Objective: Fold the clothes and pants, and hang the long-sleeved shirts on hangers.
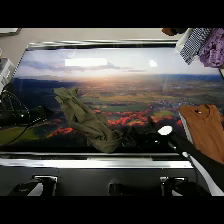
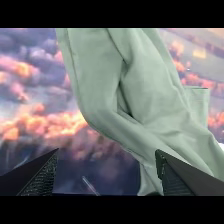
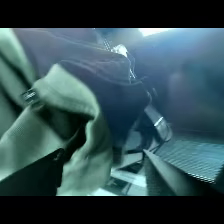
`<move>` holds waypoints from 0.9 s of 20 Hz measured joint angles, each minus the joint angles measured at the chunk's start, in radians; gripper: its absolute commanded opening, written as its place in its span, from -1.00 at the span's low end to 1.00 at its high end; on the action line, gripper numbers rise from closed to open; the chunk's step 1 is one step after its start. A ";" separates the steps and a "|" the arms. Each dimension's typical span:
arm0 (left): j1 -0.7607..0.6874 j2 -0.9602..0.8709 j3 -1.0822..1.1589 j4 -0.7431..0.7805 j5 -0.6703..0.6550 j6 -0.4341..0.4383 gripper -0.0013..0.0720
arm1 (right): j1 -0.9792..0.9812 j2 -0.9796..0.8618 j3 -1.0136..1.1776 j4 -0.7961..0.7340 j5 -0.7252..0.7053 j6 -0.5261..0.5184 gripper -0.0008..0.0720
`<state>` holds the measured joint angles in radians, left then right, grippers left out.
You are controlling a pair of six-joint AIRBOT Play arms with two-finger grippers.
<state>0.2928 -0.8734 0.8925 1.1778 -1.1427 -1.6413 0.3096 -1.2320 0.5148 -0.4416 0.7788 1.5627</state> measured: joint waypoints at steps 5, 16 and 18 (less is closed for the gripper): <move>0.044 -0.026 0.000 0.014 -0.031 -0.037 0.98 | 0.066 -0.061 -0.012 0.146 -0.109 -0.034 -0.90; 0.134 -0.328 -0.008 -0.268 0.209 0.147 0.96 | -0.412 0.160 0.046 -0.354 0.158 0.042 -0.90; 0.127 -0.413 -0.007 -0.333 0.269 0.192 0.82 | -0.436 0.170 0.050 -0.377 0.191 0.037 -0.90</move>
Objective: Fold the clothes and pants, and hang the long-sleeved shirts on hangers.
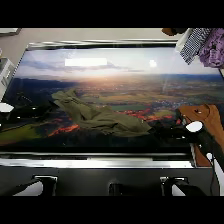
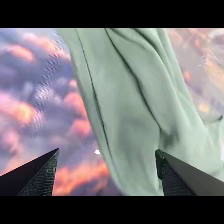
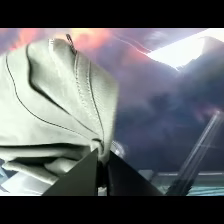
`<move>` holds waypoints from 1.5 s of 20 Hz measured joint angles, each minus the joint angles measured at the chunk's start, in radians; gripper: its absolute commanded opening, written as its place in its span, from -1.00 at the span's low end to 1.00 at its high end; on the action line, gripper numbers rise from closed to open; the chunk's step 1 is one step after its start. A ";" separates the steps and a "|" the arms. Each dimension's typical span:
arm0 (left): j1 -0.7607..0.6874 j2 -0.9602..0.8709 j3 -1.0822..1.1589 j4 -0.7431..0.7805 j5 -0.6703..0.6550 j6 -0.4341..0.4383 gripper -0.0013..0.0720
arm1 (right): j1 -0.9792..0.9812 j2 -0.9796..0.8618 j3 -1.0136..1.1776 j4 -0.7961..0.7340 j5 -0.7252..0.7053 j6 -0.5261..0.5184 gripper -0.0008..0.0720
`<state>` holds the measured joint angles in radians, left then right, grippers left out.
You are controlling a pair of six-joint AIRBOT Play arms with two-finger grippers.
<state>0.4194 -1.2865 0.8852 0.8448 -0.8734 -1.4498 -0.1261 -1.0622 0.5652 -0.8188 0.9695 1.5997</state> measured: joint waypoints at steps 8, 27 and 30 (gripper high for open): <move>-0.038 -0.190 0.008 -0.090 0.217 0.054 0.48 | -0.023 0.010 0.003 -0.006 0.045 0.006 -0.90; -0.062 -0.119 0.404 -0.039 0.054 0.130 -0.93 | -0.024 0.047 0.298 0.093 0.046 -0.164 -0.90; -0.031 0.031 0.590 0.025 -0.010 0.073 -0.93 | -0.024 0.053 0.564 0.114 0.038 -0.237 -0.90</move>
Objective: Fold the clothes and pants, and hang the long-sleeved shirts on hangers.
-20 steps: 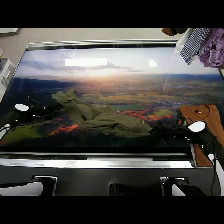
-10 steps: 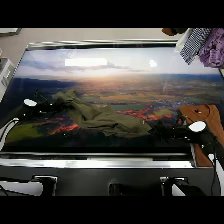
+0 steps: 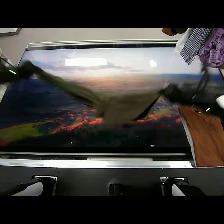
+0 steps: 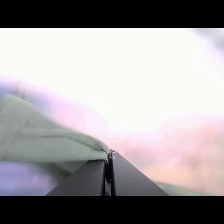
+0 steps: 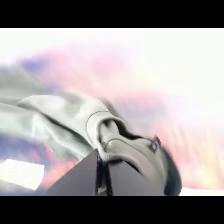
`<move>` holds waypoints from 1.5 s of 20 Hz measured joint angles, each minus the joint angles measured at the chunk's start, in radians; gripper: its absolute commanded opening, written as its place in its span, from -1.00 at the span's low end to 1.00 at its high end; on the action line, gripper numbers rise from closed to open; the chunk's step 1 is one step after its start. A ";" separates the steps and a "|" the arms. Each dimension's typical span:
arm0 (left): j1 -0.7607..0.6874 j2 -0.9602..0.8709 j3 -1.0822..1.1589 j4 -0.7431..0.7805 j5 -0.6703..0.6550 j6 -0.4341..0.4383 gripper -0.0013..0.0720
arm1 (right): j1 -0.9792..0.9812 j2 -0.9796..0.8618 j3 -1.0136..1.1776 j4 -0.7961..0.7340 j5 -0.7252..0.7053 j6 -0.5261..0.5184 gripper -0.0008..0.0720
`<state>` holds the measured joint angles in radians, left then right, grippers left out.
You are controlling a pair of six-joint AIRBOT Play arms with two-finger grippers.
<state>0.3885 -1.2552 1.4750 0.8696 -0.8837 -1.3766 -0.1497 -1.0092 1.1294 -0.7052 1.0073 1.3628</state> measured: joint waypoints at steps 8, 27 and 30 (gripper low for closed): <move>0.071 0.430 0.254 0.246 -0.142 -0.263 -0.93 | -0.002 0.171 0.512 -0.092 0.074 -0.023 -0.90; -0.083 -0.135 0.049 0.380 -0.027 -0.167 -0.93 | 0.224 -0.345 0.269 -0.290 -0.059 0.486 -0.90; -0.142 -0.335 0.042 0.378 0.040 -0.166 -0.93 | 0.286 -0.539 0.233 -0.298 -0.210 0.553 -0.90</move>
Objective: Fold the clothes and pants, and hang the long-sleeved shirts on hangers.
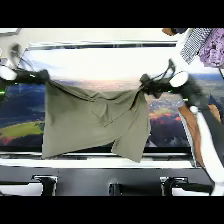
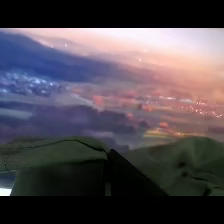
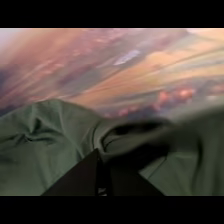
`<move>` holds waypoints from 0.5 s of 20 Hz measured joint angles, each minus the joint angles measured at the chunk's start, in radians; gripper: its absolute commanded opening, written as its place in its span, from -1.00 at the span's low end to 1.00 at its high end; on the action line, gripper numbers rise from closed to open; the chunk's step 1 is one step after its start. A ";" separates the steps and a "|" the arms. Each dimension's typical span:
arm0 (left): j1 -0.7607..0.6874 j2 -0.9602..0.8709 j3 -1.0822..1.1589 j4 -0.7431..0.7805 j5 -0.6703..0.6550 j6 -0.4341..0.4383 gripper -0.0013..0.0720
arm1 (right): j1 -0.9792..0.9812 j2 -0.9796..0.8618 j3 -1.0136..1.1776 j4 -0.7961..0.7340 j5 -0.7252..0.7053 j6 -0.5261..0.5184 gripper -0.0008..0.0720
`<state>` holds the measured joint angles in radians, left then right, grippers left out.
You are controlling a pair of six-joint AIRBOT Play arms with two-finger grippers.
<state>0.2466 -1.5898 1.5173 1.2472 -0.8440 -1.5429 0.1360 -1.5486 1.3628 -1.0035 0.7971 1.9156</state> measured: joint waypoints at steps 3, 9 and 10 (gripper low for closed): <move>-0.033 -0.109 -0.002 -0.003 0.021 -0.021 -0.41 | 0.027 -0.128 -0.013 0.029 -0.092 0.051 -0.61; -0.011 -0.122 0.054 -0.003 -0.105 -0.031 0.52 | -0.030 -0.118 -0.013 0.042 -0.026 -0.026 -0.05; 0.005 -0.105 0.068 0.009 -0.151 -0.030 0.50 | -0.061 -0.088 -0.011 0.042 0.020 -0.064 0.08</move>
<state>0.2516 -1.6943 1.5852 1.2564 -0.9955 -1.5730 0.0746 -1.6367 1.3514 -0.9611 0.8169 1.8519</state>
